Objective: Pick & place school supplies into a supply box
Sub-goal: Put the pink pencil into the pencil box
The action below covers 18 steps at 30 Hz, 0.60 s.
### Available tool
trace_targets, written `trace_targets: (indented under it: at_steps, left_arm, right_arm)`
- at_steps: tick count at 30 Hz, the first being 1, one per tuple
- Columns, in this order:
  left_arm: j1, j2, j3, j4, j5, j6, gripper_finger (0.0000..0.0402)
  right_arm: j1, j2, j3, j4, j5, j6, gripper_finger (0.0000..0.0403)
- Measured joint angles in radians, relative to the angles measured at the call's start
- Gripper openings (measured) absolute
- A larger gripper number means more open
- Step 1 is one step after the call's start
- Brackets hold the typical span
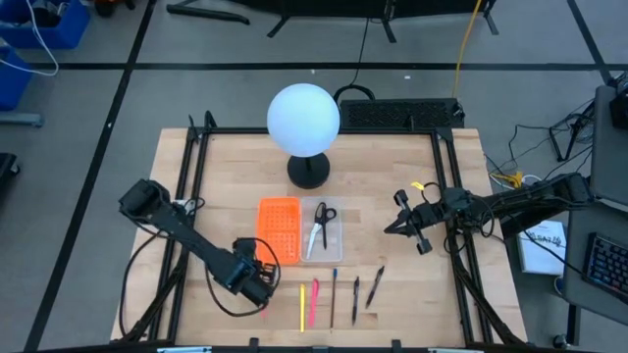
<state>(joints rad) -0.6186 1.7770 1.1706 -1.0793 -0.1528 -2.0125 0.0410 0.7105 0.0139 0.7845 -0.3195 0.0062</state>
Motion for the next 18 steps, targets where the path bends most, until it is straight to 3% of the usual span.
trace_targets:
  at_steps: [8, 18]
  left_arm:
    - [0.004, 0.033, 0.000, 0.027, 0.040, -0.005, 0.0189]
    - [0.026, 0.037, -0.026, 0.030, 0.026, -0.006, 0.0169]
  right_arm:
    - [0.000, 0.000, 0.000, 0.022, 0.000, 0.053, 0.0000]
    - [0.000, -0.001, 0.000, 0.028, 0.000, 0.053, 0.0000]
